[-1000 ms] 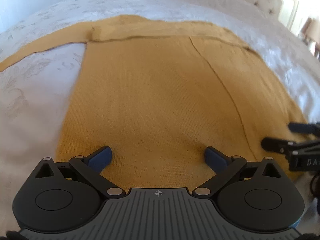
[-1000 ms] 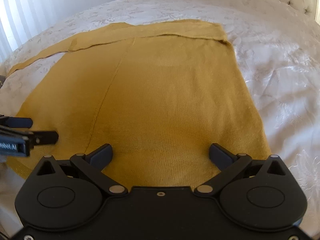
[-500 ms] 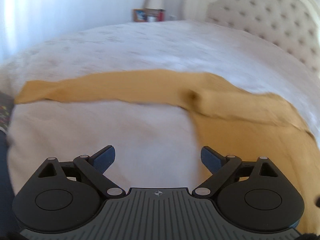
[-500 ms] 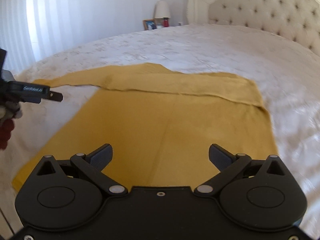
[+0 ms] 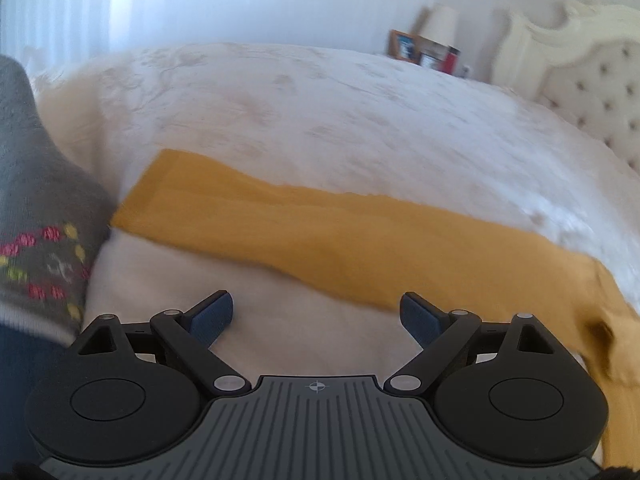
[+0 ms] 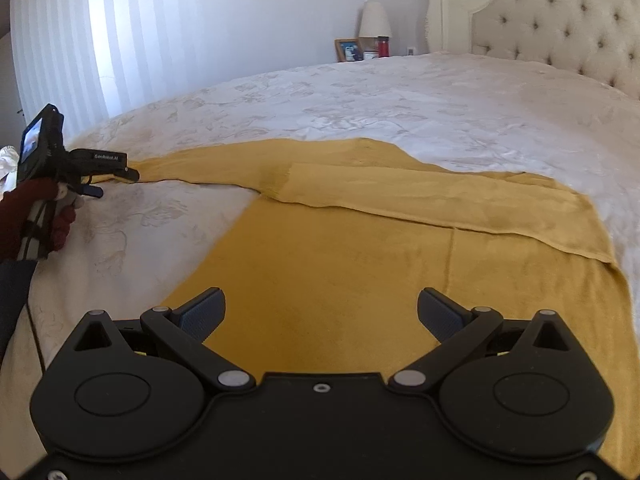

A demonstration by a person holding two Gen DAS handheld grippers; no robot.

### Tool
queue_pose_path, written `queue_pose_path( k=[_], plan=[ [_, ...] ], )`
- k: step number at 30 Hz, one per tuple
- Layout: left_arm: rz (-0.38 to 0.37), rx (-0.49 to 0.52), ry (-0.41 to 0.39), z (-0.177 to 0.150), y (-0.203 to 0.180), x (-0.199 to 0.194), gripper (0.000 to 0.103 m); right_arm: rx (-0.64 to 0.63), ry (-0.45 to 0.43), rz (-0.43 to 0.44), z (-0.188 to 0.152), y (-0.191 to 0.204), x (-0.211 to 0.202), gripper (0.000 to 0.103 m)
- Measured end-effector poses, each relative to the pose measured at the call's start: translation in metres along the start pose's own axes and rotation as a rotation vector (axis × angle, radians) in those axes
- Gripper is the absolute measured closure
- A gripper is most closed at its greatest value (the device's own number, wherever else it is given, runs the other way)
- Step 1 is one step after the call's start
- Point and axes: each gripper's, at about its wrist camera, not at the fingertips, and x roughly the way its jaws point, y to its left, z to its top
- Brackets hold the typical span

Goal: Fold small clothes
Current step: 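Grasp the second sleeve cuff with the left gripper, then lift the held sleeve and carry it across the sweater body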

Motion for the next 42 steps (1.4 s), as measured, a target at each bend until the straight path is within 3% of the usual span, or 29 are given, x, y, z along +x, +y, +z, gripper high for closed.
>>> queue_pose_path(
  k=[8,13,16,18,20,24,28,37,42],
  plan=[
    [0.043,-0.085,0.001,0.032,0.024,0.034,0.011,-0.005,0.013,0.023,0.005,0.010,0.013,0.001],
    [0.086,-0.046,0.004,0.041,0.018,0.046,0.015,0.001,0.020,0.018,0.003,0.009,0.012,0.001],
    [0.116,0.009,0.004,0.041,0.009,0.051,0.047,0.009,0.027,0.010,0.002,0.006,0.011,0.001],
    [0.107,0.026,0.001,0.041,0.006,0.051,0.085,0.015,0.028,0.006,0.001,0.004,0.009,0.001],
    [0.079,0.012,-0.005,0.043,0.004,0.048,0.098,0.022,0.026,0.000,0.000,0.001,0.006,0.001],
    [0.058,0.009,-0.038,0.054,-0.012,0.034,0.099,0.030,0.016,-0.003,0.000,-0.003,0.000,0.001],
    [-0.014,0.043,-0.077,0.065,-0.049,0.004,0.099,0.039,0.008,0.000,-0.003,-0.008,-0.006,0.001],
    [-0.247,0.209,-0.155,0.065,-0.195,-0.060,0.099,0.096,0.012,-0.013,-0.021,-0.029,-0.023,0.001],
    [-0.386,0.278,-0.115,0.037,-0.272,-0.065,0.099,0.148,0.024,-0.043,-0.032,-0.048,-0.029,0.001]
  ],
)
